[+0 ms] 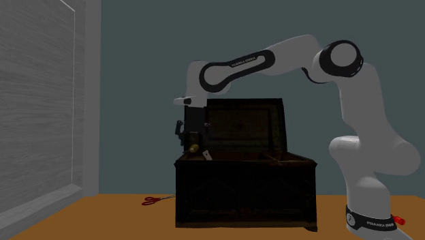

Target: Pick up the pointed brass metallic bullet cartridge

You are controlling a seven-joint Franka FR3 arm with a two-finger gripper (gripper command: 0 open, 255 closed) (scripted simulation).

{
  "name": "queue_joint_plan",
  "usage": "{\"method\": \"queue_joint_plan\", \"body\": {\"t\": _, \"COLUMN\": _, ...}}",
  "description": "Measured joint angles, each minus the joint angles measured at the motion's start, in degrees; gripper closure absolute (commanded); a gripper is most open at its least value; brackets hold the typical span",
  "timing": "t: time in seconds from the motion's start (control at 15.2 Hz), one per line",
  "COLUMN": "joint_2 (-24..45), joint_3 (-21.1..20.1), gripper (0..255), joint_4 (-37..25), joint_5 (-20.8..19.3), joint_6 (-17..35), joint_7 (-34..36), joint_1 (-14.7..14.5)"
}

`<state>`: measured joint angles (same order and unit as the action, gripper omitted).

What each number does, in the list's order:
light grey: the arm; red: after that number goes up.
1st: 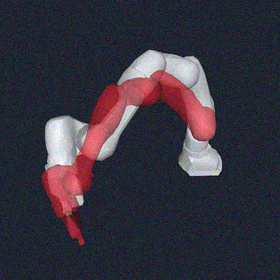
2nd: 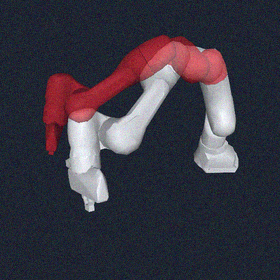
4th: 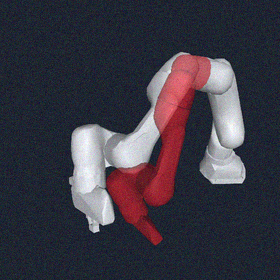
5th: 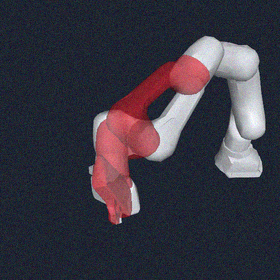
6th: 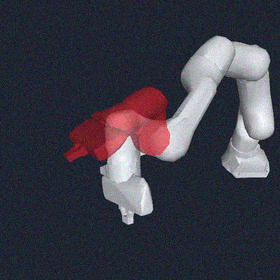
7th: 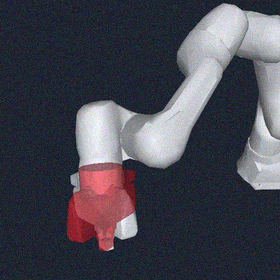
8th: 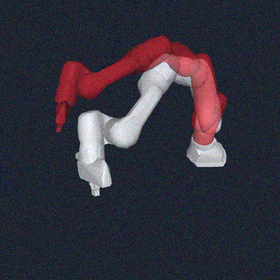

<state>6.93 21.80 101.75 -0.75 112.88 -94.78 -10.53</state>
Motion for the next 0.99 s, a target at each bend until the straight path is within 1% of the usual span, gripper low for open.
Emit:
{"method": "queue_joint_plan", "body": {"t": 0.2, "joint_2": 0.23, "joint_3": -0.01, "gripper": 0, "joint_4": 1.38, "joint_5": 0.09, "joint_6": 1.6, "joint_7": -0.05, "joint_1": 0.02}}
{"method": "queue_joint_plan", "body": {"t": 0.26, "joint_2": 0.34, "joint_3": -0.03, "gripper": 255, "joint_4": 1.5, "joint_5": 0.13, "joint_6": 1.83, "joint_7": -0.06, "joint_1": 0.02}}
{"method": "queue_joint_plan", "body": {"t": 0.99, "joint_2": 0.2, "joint_3": -0.01, "gripper": 255, "joint_4": 1.21, "joint_5": 0.09, "joint_6": 1.68, "joint_7": -0.04, "joint_1": 0.01}}
